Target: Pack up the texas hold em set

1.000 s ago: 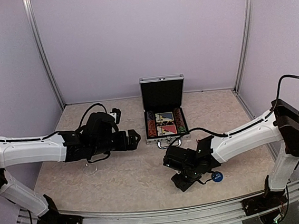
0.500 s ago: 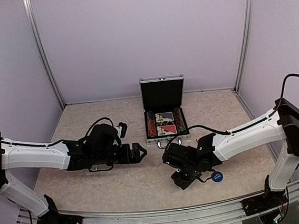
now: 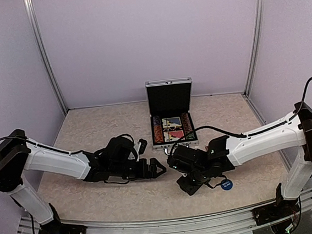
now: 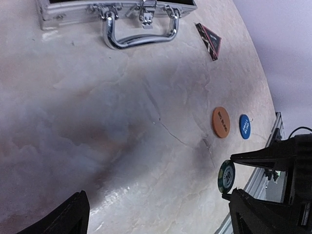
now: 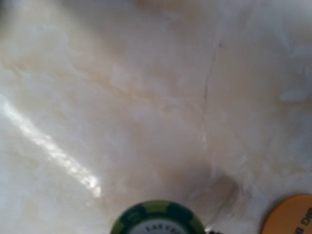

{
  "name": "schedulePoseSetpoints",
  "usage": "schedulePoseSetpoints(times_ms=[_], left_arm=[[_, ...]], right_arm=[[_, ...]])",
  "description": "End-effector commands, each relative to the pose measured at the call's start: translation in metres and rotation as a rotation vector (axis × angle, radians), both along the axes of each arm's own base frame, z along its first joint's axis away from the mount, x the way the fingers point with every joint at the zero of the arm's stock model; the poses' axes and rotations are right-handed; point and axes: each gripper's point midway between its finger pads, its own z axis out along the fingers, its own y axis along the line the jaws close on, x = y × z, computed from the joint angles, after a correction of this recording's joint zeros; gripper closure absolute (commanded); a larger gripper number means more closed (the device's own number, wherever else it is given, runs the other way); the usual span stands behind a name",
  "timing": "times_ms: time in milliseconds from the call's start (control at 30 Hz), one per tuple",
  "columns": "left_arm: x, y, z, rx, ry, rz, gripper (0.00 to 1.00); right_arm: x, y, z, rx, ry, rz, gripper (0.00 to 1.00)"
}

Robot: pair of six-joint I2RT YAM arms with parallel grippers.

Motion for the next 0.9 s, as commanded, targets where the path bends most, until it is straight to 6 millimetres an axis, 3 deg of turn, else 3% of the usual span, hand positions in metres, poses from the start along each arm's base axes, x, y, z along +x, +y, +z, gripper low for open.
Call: schedulePoseSetpoints(times_ms=[0,300,533,867], left_arm=[[-0.015,-0.032,0.006,-0.152,0.073,-0.112,0.02],[-0.03,-0.063,0.002,-0.334,0.171,-0.233,0.11],[-0.04,-0.071,0.004,-0.454,0.21,-0.289,0.17],[-0.05,-0.08,-0.008,-0.47,0.263,-0.335,0.24]], right_arm=[[0.0,0.01,0.027,0.039,-0.052,0.021,0.57],[-0.005,0.009,0.031,0.034,-0.064,0.024,0.57],[-0.005,0.008,0.032,0.034,-0.067,0.02,0.57],[-0.005,0.01,0.033,0.035,-0.071,0.024,0.57]])
